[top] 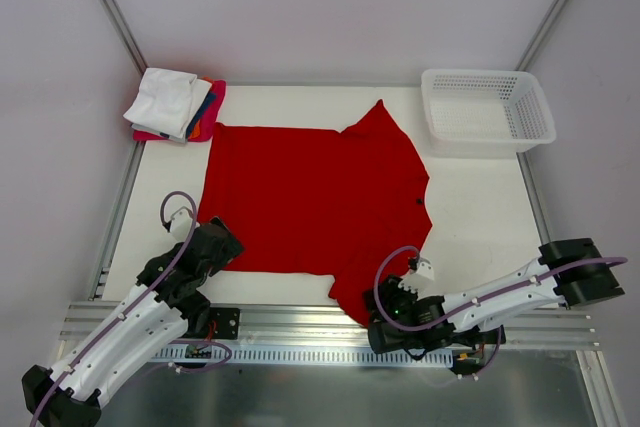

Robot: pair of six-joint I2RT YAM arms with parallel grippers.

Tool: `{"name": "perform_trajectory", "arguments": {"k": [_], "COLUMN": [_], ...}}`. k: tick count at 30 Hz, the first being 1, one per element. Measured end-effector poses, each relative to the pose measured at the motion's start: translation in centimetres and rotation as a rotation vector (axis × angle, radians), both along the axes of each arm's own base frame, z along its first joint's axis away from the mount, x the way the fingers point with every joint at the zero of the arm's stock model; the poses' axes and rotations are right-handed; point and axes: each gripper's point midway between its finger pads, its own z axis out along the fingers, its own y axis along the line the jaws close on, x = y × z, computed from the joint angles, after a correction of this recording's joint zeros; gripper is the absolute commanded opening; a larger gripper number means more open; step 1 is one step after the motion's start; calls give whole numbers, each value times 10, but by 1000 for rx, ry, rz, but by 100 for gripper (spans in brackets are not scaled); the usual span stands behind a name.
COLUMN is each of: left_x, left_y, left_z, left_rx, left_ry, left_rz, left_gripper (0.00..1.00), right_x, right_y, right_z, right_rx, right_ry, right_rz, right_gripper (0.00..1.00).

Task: Fold and stack the t-shirts
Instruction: Grap the side of the flattened tshirt closest away from the robot with both arms

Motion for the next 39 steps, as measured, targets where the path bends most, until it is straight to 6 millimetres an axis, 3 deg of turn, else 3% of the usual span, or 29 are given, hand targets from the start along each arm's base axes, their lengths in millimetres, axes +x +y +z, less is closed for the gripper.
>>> {"name": "perform_trajectory", "arguments": {"k": [1, 2, 15, 18, 22, 24, 33, 39], "left_x": [0, 0, -2, 0, 13, 15, -8, -16], "left_y": [0, 0, 3, 12, 17, 16, 7, 9], "left_z": [0, 0, 2, 22, 65, 72, 32, 20], "left_rx": [0, 0, 21, 80, 118, 127, 225, 303], "left_ry": [0, 0, 24, 40, -11, -2, 317, 479], "left_rz": [0, 0, 11, 38, 73, 70, -13, 9], "left_gripper": [99, 99, 99, 99, 99, 99, 99, 99], "right_x": [-1, -2, -8, -8, -7, -6, 1, 7], "right_y": [-1, -3, -13, -18, -25, -27, -41, -43], "right_z": [-2, -4, -11, -12, -13, -14, -17, -17], "right_rx": [-5, -20, -128, -157, -190, -195, -184, -205], "right_ry": [11, 18, 48, 45, 40, 39, 21, -21], "right_rz": [0, 0, 8, 8, 9, 9, 7, -2], "right_gripper": [9, 1, 0, 1, 1, 0, 1, 0]}}
